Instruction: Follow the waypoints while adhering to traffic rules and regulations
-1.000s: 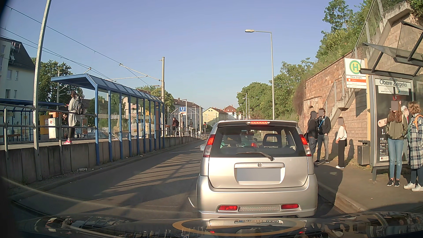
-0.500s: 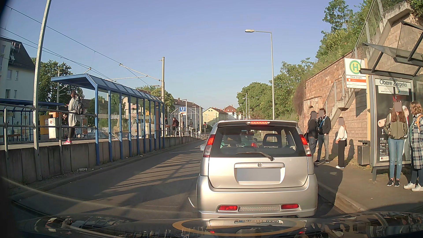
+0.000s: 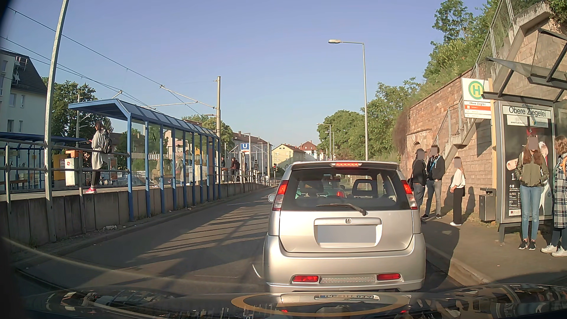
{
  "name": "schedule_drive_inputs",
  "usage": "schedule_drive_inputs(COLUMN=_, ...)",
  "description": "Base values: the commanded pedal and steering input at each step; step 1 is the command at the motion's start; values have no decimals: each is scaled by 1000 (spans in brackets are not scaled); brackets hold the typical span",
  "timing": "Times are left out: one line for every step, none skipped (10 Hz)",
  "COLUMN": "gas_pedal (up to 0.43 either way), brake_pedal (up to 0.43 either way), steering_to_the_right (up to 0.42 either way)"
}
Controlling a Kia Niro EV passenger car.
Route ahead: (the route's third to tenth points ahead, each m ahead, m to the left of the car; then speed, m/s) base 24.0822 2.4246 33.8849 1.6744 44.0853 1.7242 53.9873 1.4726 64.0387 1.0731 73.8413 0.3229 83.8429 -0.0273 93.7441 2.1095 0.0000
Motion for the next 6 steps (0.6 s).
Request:
schedule_drive_inputs(gas_pedal=0, brake_pedal=207, steering_to_the_right=-4)
schedule_drive_inputs(gas_pedal=0, brake_pedal=207, steering_to_the_right=-4)
schedule_drive_inputs(gas_pedal=0, brake_pedal=207, steering_to_the_right=-4)
schedule_drive_inputs(gas_pedal=0, brake_pedal=207, steering_to_the_right=-4)
schedule_drive_inputs(gas_pedal=0, brake_pedal=207, steering_to_the_right=-4)
schedule_drive_inputs(gas_pedal=0, brake_pedal=207, steering_to_the_right=-4)
